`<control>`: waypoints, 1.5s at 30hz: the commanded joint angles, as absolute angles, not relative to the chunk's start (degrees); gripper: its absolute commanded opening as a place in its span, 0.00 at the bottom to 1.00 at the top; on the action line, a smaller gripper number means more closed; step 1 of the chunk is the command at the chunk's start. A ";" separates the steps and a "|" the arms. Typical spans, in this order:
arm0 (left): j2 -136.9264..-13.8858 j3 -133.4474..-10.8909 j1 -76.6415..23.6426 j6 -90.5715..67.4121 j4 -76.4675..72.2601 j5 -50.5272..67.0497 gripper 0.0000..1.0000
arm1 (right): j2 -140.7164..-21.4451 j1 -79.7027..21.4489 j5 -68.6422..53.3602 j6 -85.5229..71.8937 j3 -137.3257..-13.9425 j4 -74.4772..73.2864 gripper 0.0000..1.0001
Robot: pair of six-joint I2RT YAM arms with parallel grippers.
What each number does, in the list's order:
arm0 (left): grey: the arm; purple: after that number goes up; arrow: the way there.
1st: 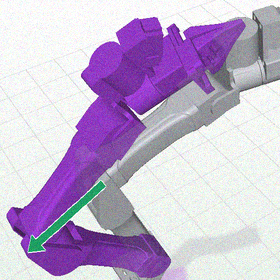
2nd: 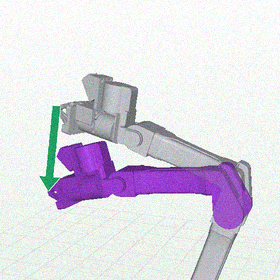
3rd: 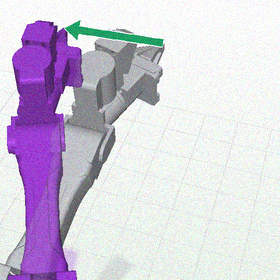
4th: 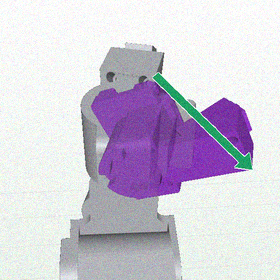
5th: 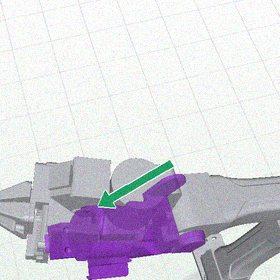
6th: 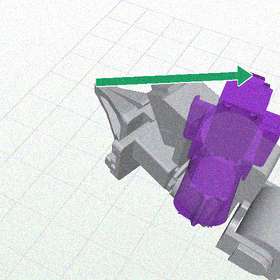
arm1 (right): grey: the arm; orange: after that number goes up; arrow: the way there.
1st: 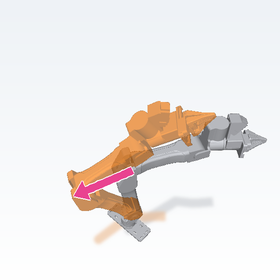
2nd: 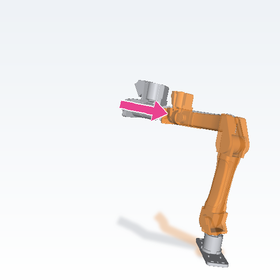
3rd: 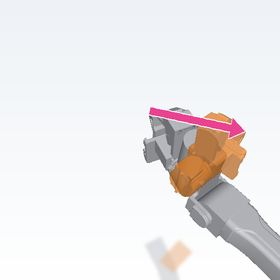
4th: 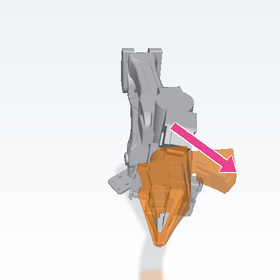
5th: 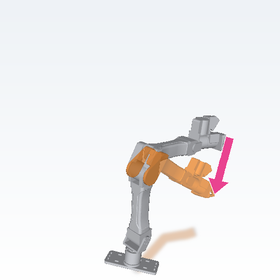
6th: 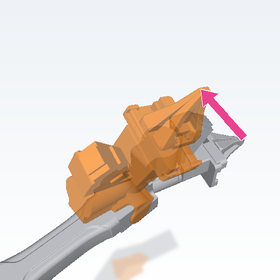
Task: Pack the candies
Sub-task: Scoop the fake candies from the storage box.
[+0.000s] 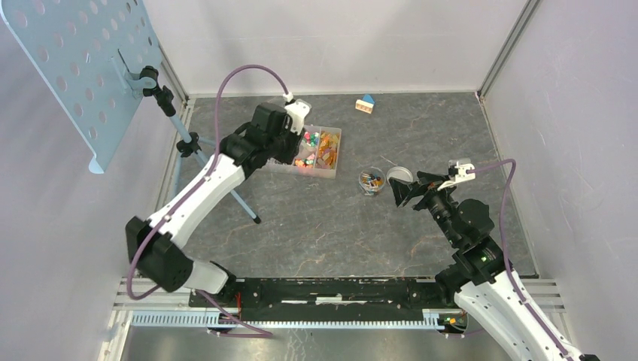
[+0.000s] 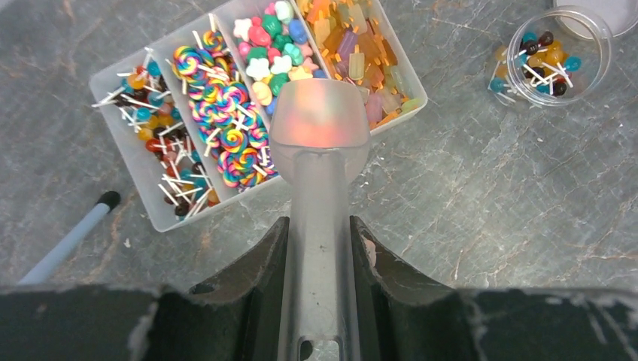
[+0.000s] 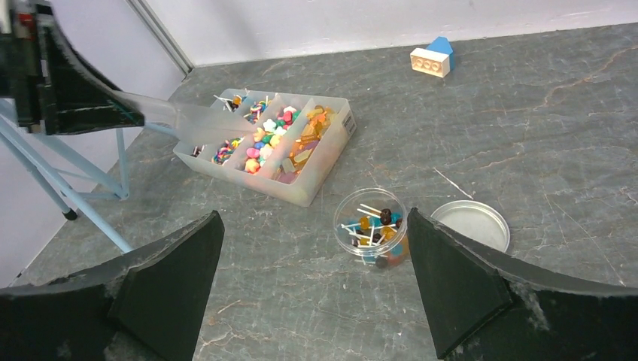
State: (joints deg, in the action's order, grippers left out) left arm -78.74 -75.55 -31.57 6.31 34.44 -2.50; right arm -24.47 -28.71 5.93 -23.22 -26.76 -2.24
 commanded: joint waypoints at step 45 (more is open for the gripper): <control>-106.89 -95.39 -37.31 -7.38 43.69 -6.50 0.02 | -25.67 -28.53 4.83 -24.19 -24.74 1.73 0.98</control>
State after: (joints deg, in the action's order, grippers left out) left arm -106.34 -97.34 -36.77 -4.08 46.65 -5.45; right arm -25.82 -28.69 4.99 -23.94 -25.19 -0.84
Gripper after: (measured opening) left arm 0.369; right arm 0.982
